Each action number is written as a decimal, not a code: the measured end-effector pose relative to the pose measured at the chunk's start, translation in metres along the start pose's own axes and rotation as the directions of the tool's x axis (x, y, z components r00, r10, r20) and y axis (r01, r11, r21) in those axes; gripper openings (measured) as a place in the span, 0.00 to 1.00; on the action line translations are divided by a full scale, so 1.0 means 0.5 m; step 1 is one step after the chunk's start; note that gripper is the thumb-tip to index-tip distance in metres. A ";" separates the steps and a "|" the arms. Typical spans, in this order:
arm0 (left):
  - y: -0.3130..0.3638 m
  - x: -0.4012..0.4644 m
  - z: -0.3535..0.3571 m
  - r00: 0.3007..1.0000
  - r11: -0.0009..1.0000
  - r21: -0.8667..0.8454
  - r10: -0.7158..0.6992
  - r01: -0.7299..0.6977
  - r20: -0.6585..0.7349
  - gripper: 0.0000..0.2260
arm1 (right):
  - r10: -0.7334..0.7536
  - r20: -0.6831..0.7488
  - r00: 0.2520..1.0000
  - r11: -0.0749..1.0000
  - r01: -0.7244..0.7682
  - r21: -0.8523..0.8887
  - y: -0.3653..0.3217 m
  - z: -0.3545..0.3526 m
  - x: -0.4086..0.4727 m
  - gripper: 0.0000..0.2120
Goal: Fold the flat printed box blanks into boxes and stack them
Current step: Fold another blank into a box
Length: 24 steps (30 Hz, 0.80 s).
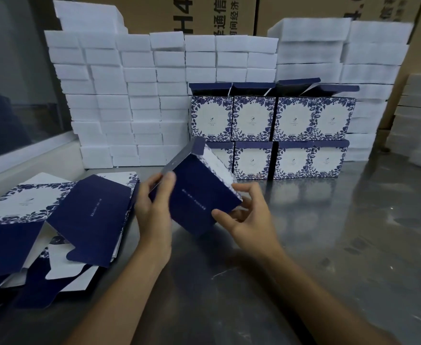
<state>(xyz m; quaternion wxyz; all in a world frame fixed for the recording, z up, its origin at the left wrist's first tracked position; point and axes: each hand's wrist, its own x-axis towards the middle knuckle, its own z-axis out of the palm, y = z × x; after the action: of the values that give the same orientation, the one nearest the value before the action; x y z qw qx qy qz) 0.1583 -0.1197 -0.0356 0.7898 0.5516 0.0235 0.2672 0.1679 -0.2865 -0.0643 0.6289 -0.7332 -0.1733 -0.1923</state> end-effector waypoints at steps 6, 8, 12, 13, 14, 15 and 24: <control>-0.005 -0.013 0.010 0.977 0.947 0.254 0.211 -0.198 -0.025 0.39 | -0.008 0.098 0.995 0.995 0.018 -0.097 -0.001 0.016 -0.008 0.19; -0.005 -0.013 0.009 0.978 0.941 0.288 0.202 -0.180 -0.050 0.41 | -0.006 0.144 0.990 0.992 0.024 -0.125 -0.007 0.020 -0.011 0.17; -0.002 -0.004 0.001 0.970 0.918 0.348 0.231 -0.191 -0.075 0.41 | 0.010 0.211 0.977 0.996 0.010 -0.093 -0.022 0.025 -0.016 0.13; -0.003 -0.001 -0.002 0.971 0.915 0.352 0.234 -0.199 -0.058 0.38 | 0.023 0.230 0.973 0.998 -0.010 -0.057 -0.026 0.024 -0.017 0.12; -0.003 0.002 -0.004 0.972 0.914 0.347 0.233 -0.210 -0.024 0.36 | 0.032 0.233 0.972 0.999 -0.026 -0.029 -0.030 0.022 -0.017 0.11; -0.003 0.003 -0.005 0.972 0.912 0.341 0.234 -0.228 0.023 0.34 | 0.029 0.215 0.976 0.999 -0.025 -0.022 -0.033 0.020 -0.017 0.12; -0.026 -0.023 0.017 0.866 0.786 0.430 0.253 -0.444 0.430 0.24 | -0.110 -0.443 0.890 0.954 -0.030 -0.297 -0.037 -0.007 0.000 0.19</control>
<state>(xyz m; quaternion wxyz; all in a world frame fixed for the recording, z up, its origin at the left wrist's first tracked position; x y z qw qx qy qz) 0.1564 -0.1352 -0.0467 0.5396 0.7752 -0.1506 0.2919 0.1585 -0.2871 -0.0479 0.5309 -0.7495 -0.0060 -0.3953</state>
